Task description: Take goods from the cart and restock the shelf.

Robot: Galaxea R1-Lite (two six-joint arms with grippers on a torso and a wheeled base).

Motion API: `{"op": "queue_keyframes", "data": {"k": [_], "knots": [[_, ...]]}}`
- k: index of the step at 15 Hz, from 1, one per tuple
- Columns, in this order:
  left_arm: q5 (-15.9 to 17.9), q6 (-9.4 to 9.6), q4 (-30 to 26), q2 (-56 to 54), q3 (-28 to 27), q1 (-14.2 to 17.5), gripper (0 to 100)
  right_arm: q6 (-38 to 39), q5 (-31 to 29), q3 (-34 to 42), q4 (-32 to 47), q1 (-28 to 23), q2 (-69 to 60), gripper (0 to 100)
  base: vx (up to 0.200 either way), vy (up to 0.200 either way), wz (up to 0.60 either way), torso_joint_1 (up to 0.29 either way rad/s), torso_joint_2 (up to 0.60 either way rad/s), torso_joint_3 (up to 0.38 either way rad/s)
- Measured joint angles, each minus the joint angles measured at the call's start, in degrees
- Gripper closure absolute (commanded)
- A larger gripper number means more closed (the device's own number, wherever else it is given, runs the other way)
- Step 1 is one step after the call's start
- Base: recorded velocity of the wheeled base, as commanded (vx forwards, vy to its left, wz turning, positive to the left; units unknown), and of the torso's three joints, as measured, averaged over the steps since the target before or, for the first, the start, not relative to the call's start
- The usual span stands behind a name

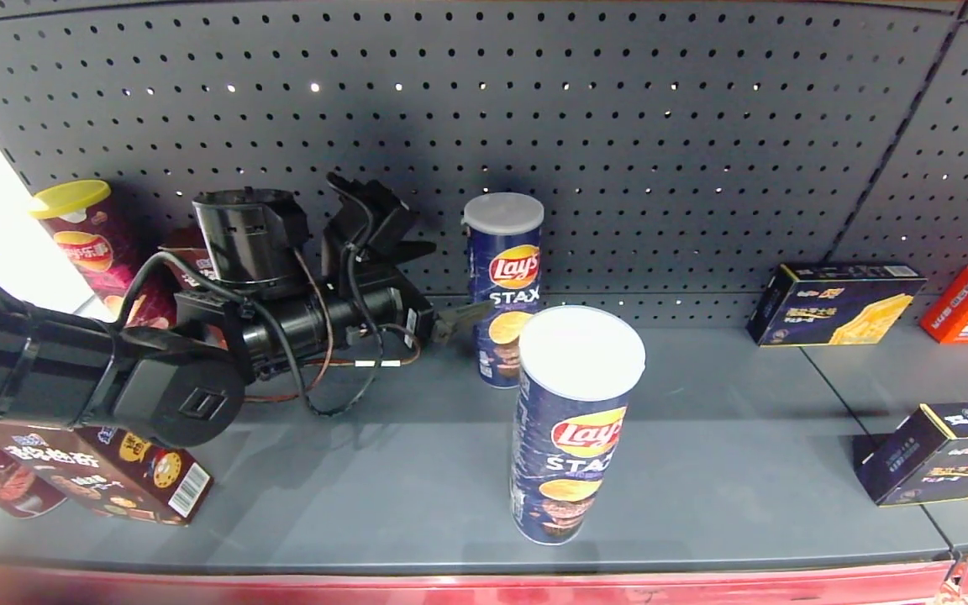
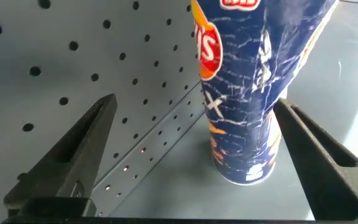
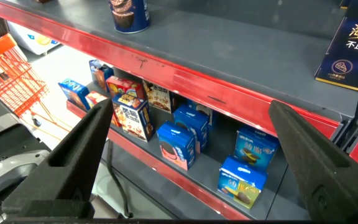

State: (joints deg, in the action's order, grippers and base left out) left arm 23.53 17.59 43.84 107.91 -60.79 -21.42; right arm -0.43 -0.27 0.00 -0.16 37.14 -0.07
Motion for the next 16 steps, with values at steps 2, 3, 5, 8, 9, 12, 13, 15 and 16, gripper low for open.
{"op": "queue_keyframes", "data": {"k": [2,3,5,8,9,12,13,15,16], "knots": [[0.0,0.0,0.2,0.0,0.3,0.5,0,0.0,0.0,0.0,0.0,0.0,0.0,0,0.0,0.0,0.0,0.0,0.0,0.0],[0.0,0.02,0.2,-0.1,0.4,0.9,0,0.0,0.0,0.0,0.0,0.0,0.0,0,0.0,0.0,0.0,0.0,0.0,0.0],[-0.1,0.06,1.2,-0.2,0.9,1.4,0,0.0,0.0,0.0,0.0,0.0,0.0,0,0.0,0.0,0.0,0.0,0.0,0.0],[-1.3,0.33,6.6,-1.3,3.7,1.8,0,0.0,0.0,0.0,0.0,0.0,0.0,0,0.0,0.0,0.0,0.0,0.0,0.0],[-1.7,0.44,7.3,-1.7,4.9,1.8,0,0.0,0.0,0.0,0.0,0.0,0.0,0,0.0,0.0,0.0,0.0,0.0,0.0],[-3.2,0.48,7.4,-2.7,7.7,1.9,0,0.0,0.0,0.0,0.0,0.0,0.0,0,0.0,0.0,0.0,0.0,0.0,0.0],[-3.7,0.44,7.3,-3.0,8.3,2.0,0,0.0,0.0,0.0,0.0,0.0,0.0,0,0.0,0.0,0.0,0.0,0.0,0.0],[-7.1,0.44,6.9,-3.4,9.1,2.2,0,0.0,0.0,0.0,0.0,0.0,0.0,0,0.0,0.0,0.0,0.0,0.0,0.0],[-8.7,0.44,6.7,-3.4,9.3,2.2,0,0.0,0.0,0.0,0.0,0.0,0.0,0,0.0,0.0,0.0,0.0,0.0,0.0]]}}
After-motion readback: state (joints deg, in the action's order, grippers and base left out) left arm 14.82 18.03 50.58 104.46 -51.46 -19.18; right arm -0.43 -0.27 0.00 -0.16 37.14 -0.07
